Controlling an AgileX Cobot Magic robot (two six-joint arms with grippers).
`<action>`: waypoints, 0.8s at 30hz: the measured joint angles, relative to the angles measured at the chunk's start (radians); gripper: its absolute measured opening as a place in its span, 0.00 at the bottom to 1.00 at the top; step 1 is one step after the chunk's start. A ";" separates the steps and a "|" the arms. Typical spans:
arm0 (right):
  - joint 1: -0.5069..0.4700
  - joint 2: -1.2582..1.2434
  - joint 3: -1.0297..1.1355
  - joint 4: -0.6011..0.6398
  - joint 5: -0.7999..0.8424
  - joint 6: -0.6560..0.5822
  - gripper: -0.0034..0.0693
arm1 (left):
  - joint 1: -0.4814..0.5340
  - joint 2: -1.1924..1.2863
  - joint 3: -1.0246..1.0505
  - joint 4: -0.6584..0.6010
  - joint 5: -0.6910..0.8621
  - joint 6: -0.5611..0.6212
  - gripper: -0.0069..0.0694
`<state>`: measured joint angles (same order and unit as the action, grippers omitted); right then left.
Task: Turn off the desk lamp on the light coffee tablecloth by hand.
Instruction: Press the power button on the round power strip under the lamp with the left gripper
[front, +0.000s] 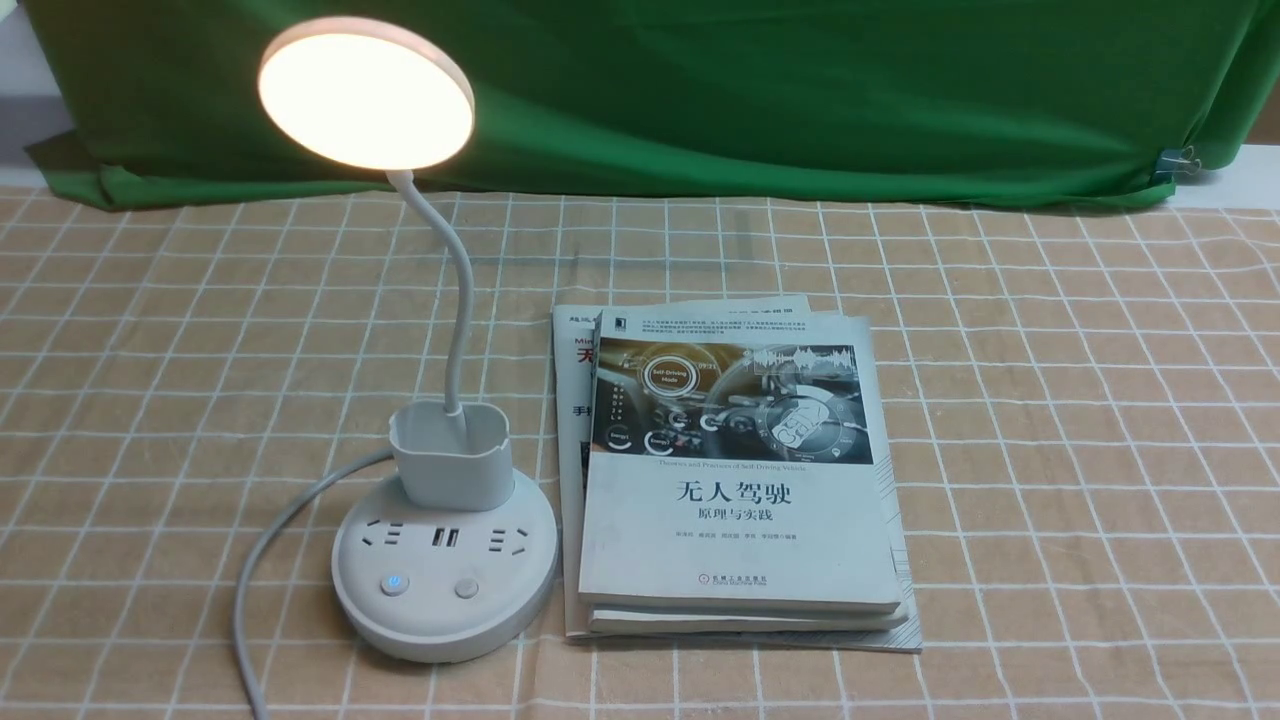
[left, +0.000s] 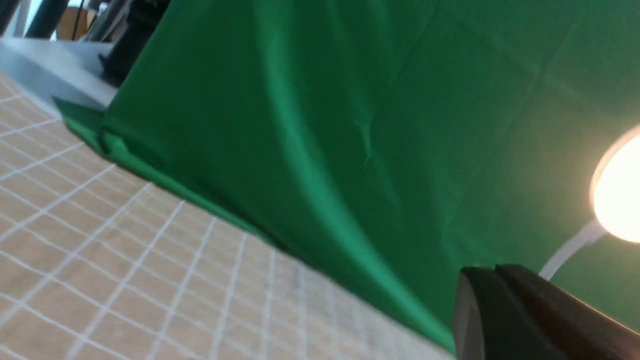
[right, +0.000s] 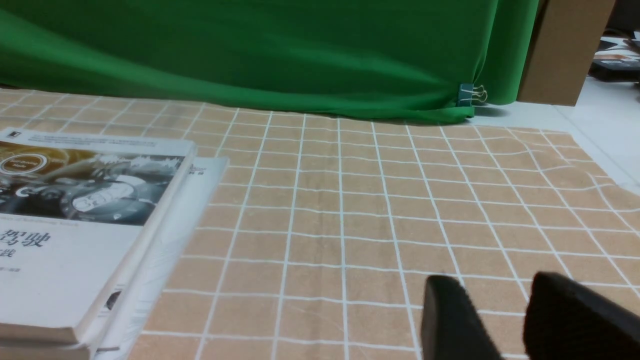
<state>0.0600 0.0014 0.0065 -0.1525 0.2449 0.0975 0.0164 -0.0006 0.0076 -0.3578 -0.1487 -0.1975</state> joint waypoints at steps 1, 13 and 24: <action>0.000 0.000 0.000 0.000 0.000 0.000 0.38 | 0.000 0.000 0.000 -0.010 0.001 -0.028 0.09; 0.000 0.000 0.000 0.000 -0.001 0.000 0.38 | 0.000 0.532 -0.491 0.123 0.819 0.070 0.09; 0.000 0.000 0.000 0.000 -0.001 0.000 0.38 | -0.003 1.091 -0.717 0.084 1.042 0.320 0.09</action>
<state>0.0600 0.0014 0.0065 -0.1525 0.2440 0.0975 0.0133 1.0907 -0.7097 -0.2741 0.8932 0.1227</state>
